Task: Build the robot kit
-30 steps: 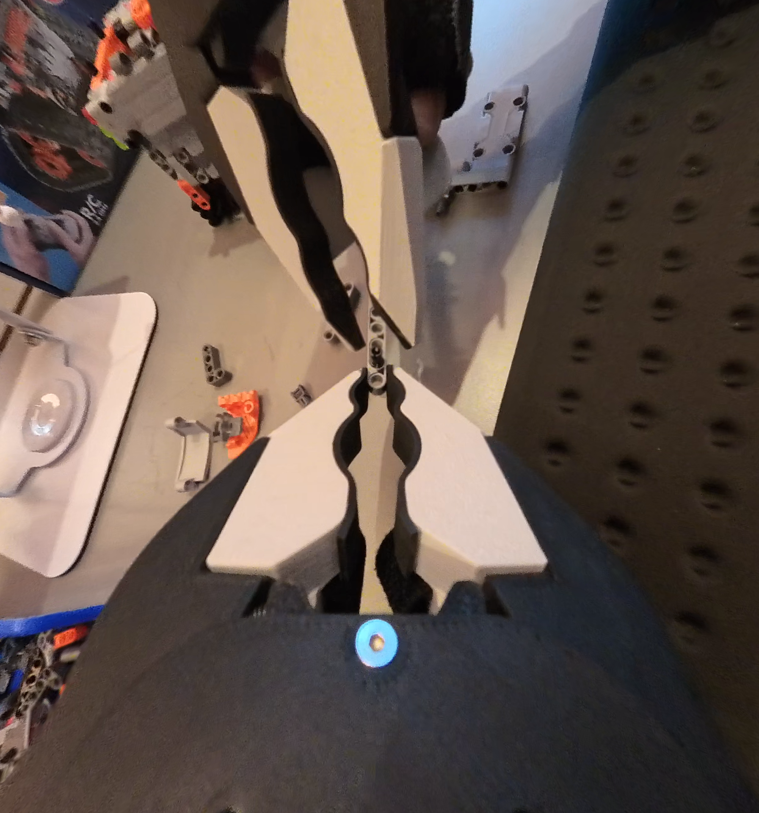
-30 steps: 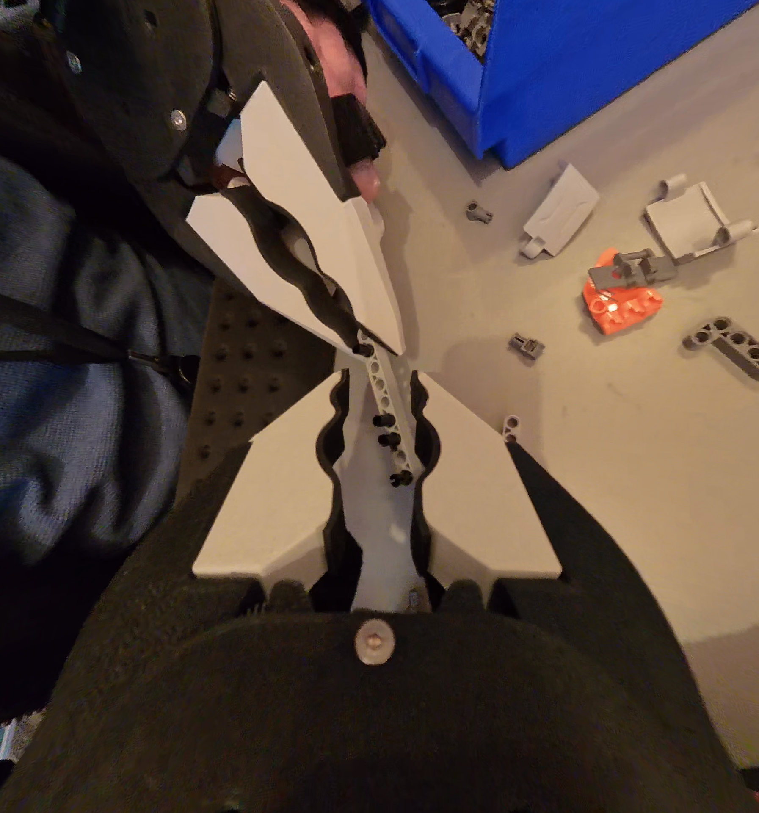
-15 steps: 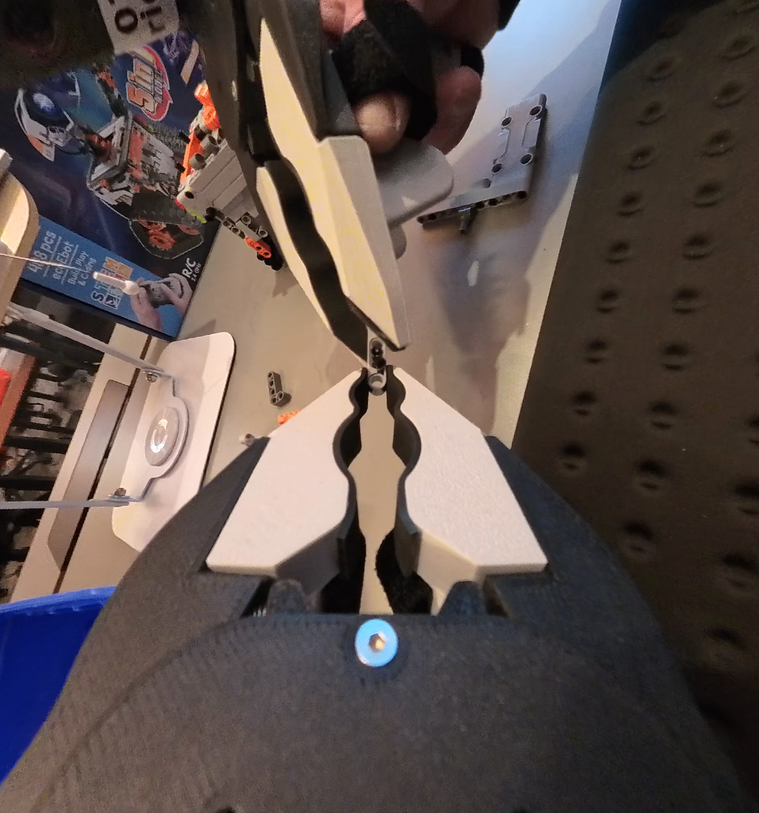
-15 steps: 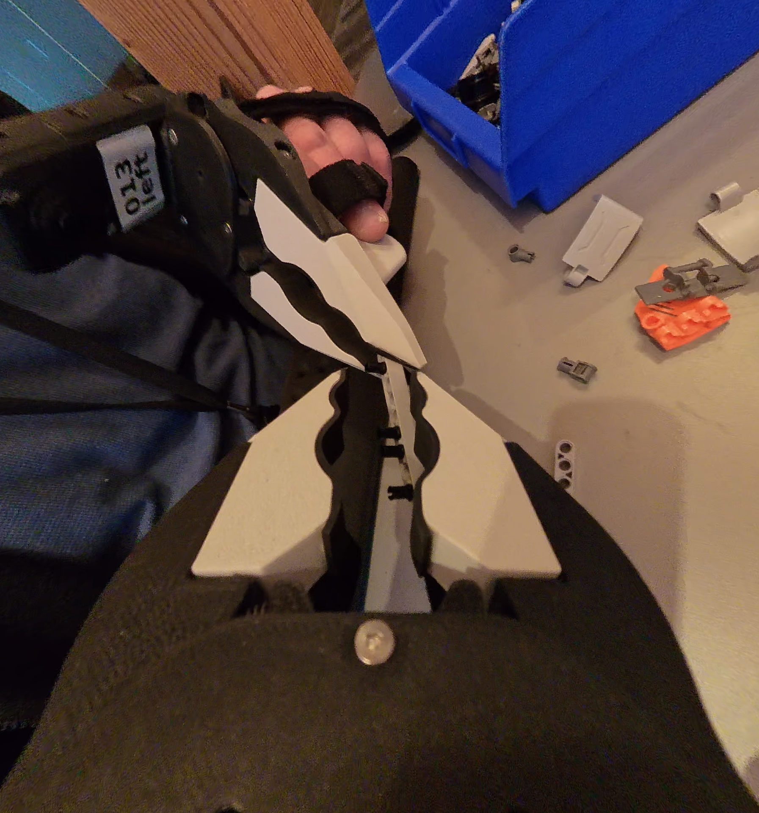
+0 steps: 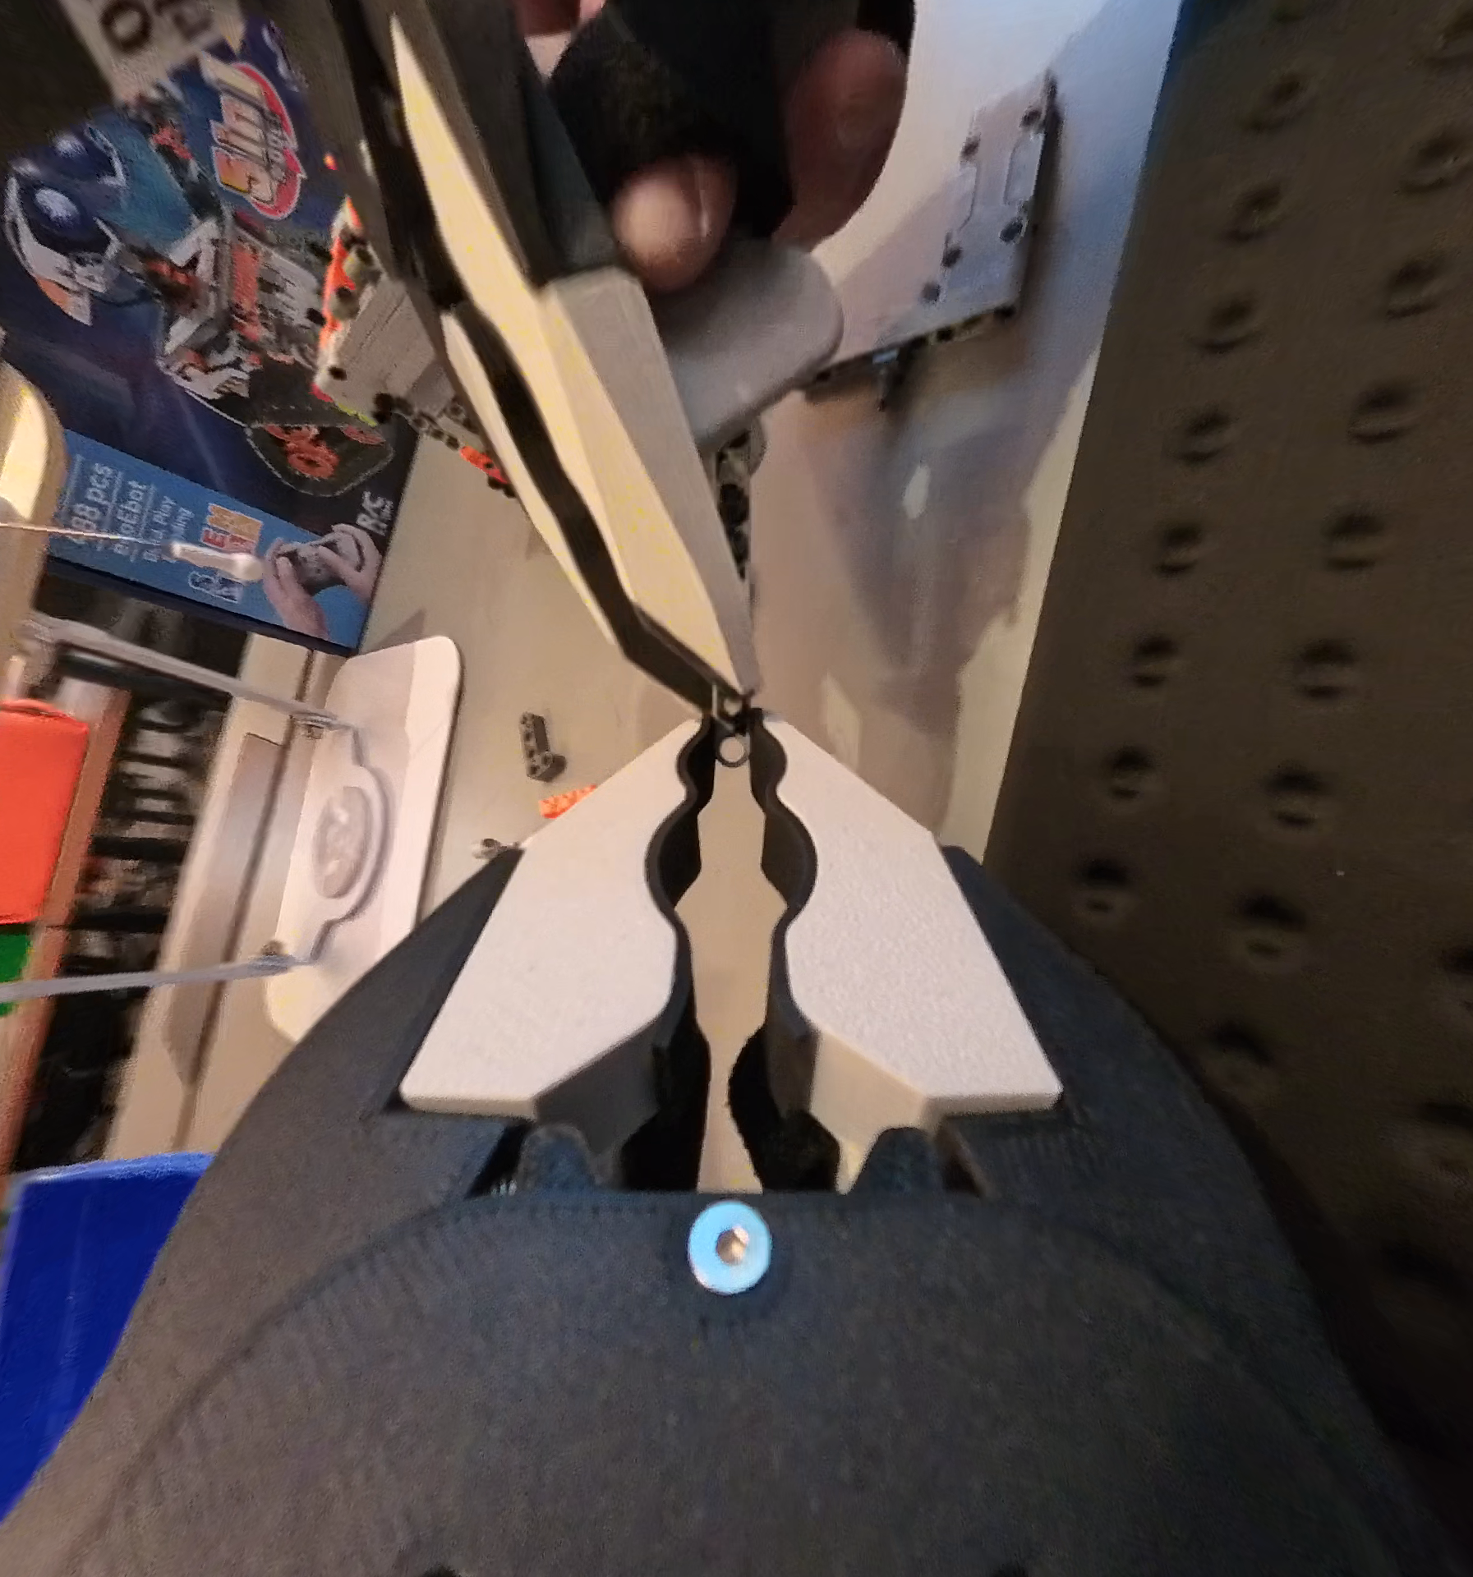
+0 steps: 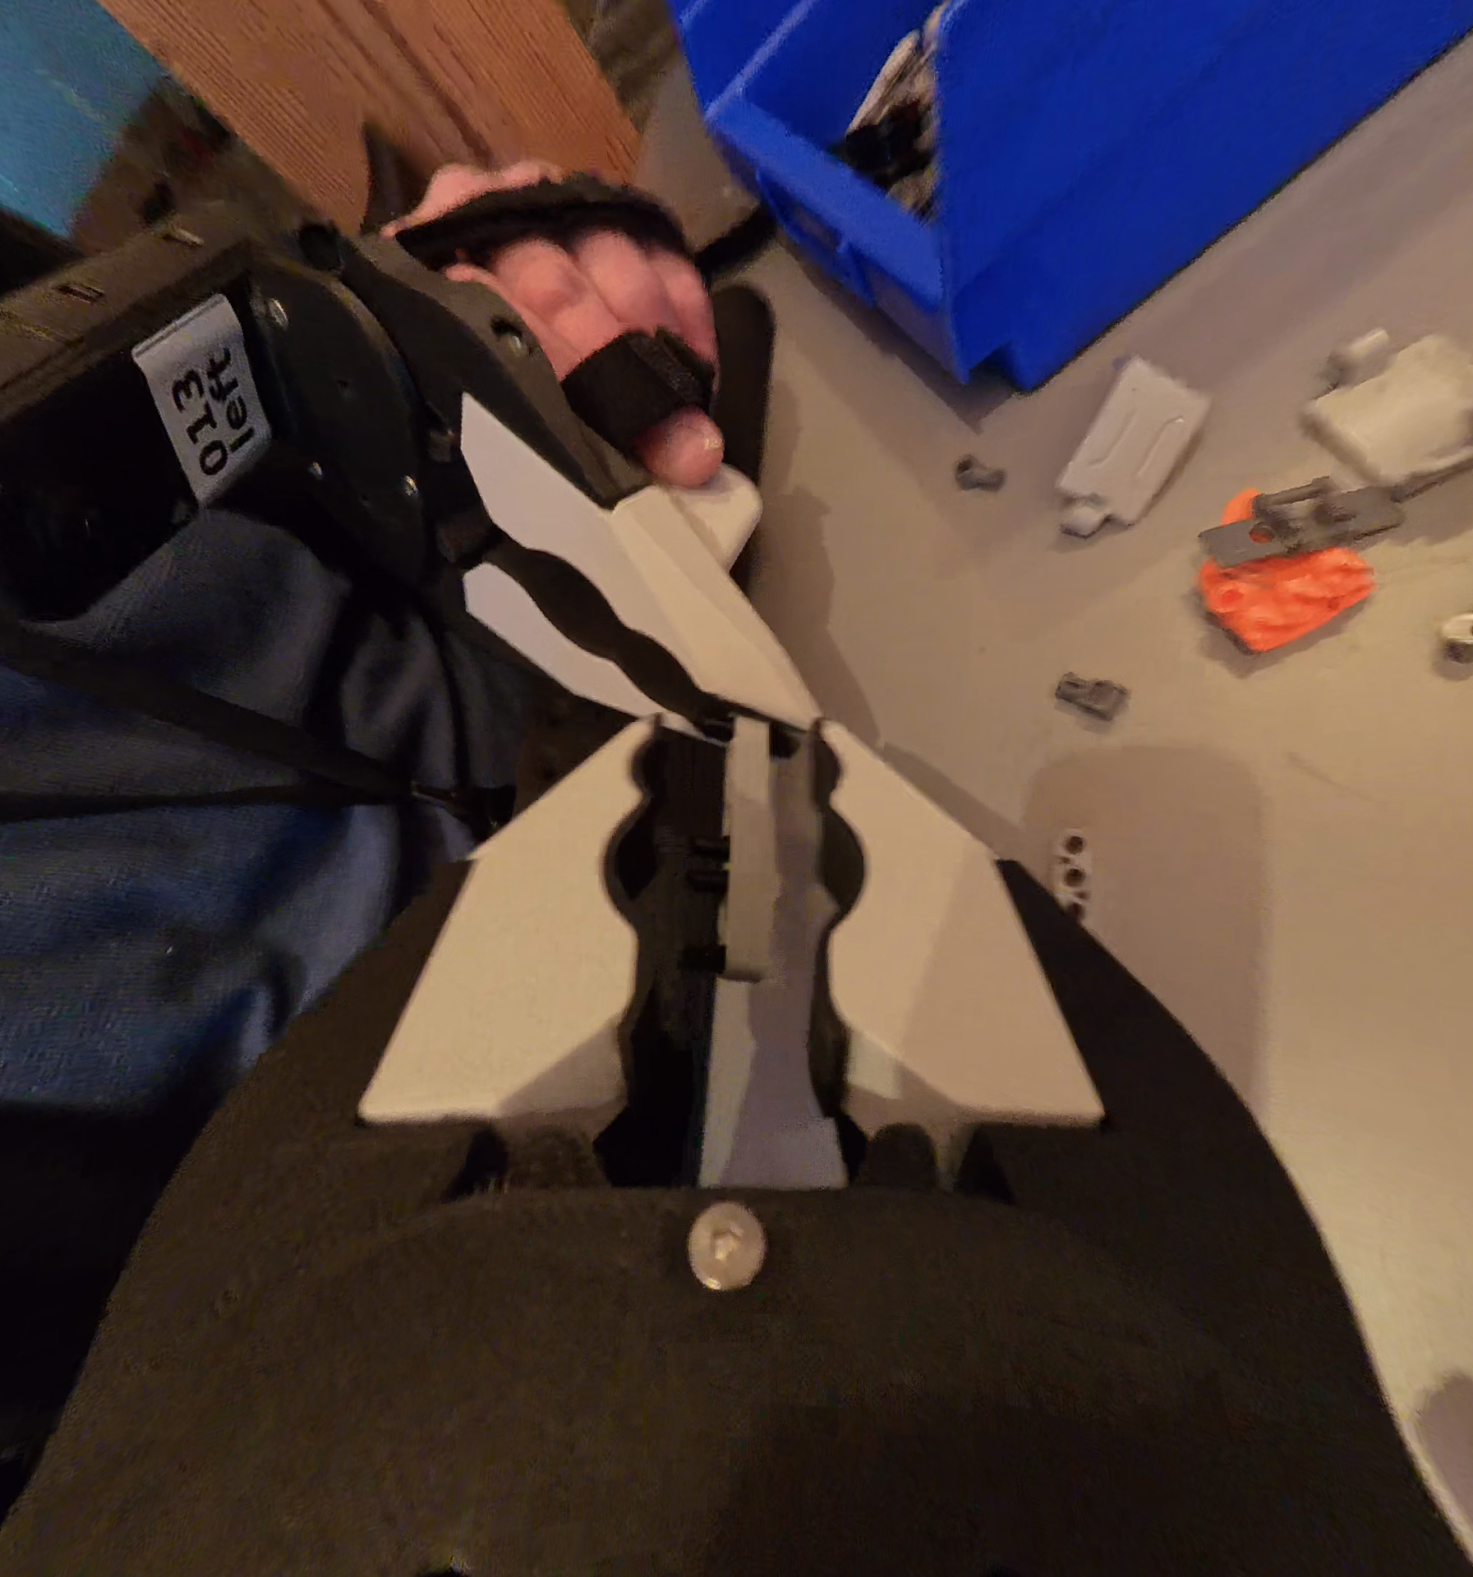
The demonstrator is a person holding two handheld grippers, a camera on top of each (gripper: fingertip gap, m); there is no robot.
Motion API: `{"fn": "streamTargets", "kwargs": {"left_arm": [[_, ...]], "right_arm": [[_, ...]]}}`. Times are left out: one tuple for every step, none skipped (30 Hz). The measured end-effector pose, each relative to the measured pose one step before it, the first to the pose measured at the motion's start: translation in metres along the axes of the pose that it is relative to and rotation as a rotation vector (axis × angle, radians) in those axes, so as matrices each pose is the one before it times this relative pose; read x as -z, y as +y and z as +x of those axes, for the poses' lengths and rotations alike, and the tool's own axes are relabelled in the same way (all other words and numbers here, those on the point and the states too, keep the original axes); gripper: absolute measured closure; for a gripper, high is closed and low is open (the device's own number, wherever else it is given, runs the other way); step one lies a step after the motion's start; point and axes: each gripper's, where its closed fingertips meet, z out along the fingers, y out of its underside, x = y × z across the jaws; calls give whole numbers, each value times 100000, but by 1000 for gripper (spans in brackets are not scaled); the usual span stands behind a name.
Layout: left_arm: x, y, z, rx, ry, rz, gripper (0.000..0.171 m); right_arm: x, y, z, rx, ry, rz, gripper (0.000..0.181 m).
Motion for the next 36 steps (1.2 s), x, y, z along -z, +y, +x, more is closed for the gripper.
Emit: {"fn": "streamTargets", "kwargs": {"left_arm": [[-72, 13, 305, 4914, 5037, 871, 167], [-224, 267, 201, 4411, 3890, -215, 166], [-248, 496, -24, 3079, 1853, -2123, 166], [-250, 394, 198, 2835, 3024, -1720, 166], [-260, 186, 632, 3514, 5866, -231, 167], [-245, 289, 418, 3329, 4290, -1124, 167], [-183, 397, -58, 1250, 462, -2011, 167], [-170, 335, 53, 758, 985, -1786, 167], [-208, 221, 234, 1864, 2464, -1061, 167], [-158, 207, 98, 1548, 1382, -1122, 167], [-75, 105, 23, 592, 696, -619, 167], [-106, 102, 186, 1327, 2064, -496, 167], [-91, 63, 25, 1764, 1494, -294, 167], [-11, 9, 7, 1463, 1359, 112, 167], [-10, -6, 0, 1787, 1515, 212, 166], [1, 11, 11, 1353, 1296, 189, 166], [7, 7, 0, 958, 806, 206, 166], [23, 13, -39, 691, 216, 173, 165], [15, 17, 7, 327, 211, 208, 165], [10, -1, -38, 476, 18, 216, 164], [14, 11, 0, 553, 353, 130, 163], [1, -5, 6, 496, 519, 166, 163], [1, 11, -15, 641, 395, 171, 162], [4, 16, -25, 579, 351, 130, 161], [11, 15, -4, 368, 361, 168, 161], [13, 7, -11, 453, 372, 106, 161], [6, 13, 16, 278, 488, 61, 161], [7, 2, 23, -41, 300, 138, 161], [1, 0, 0, -15, 64, 39, 161], [-1, 0, 9, -32, 24, -36, 160], [5, -2, 9, -244, -64, 50, 160], [6, 1, -11, -125, -109, 71, 160], [1, 2, -6, 143, 40, 23, 160], [19, 7, -11, 146, 66, 62, 160], [6, 5, 8, 219, 261, 117, 159], [1, 3, -6, 275, 127, 54, 159]], "right_arm": [[733, -384, 389, 89, 3021, 2891, 140], [900, -94, 225, 1905, 3159, 793, 145], [1067, -43, 38, 2984, 3013, 576, 153], [1264, -225, 604, 2436, 6833, 1934, 156], [1319, 113, 1157, 1843, 9742, 77, 157], [1144, 543, 996, 2297, 8029, -1852, 156], [989, 518, 674, 1488, 5242, -767, 157], [826, 576, 773, 387, 5329, -903, 157], [521, 975, 714, 1668, 5459, -3549, 159], [269, 1091, 490, 2841, 4753, -4394, 159], [83, 736, 215, 1789, 3111, -2609, 160], [-178, 312, -248, 587, 87, -975, 158], [-468, -33, -489, 871, -1048, 276, 158], [-713, -144, -338, 1306, 269, 64, 158], [-910, 5, -250, 2024, 815, -1853, 159], [-1029, -3, -212, 3114, 1080, -2407, 160], [-1012, -138, 3, 2703, 1947, -1961, 160], [-886, -147, 141, 1538, 1884, -2049, 162], [-766, -112, -159, 1450, -699, -2200, 161], [-614, -236, -190, 1431, -1190, -1071, 161], [-477, -260, 15, 811, -417, -507, 162], [-417, -28, -59, 255, -1160, -1642, 164], [-321, 85, -18, 747, -612, -2057, 167], [-229, 12, 165, 990, 1003, -1169, 169], [-198, -28, 38, 419, 35, -665, 172], [-221, 27, -132, 323, -1062, -768, 174], [-169, 20, 21, 514, 94, -364, 177], [-64, -30, 38, 123, 242, 93, 177], [-2, -3, -61, -165, -553, 103, 177], [42, 31, -27, -239, -422, 104, 177], [55, 26, 13, -408, -199, 427, 177], [93, -19, -62, -221, -695, 695, 177], [163, -48, -16, 9, -217, 846, 177], [272, -91, 115, -68, 646, 1005, 177], [364, -171, 109, -212, 438, 1509, 177], [396, -266, -41, -98, -380, 2078, 177]]}}
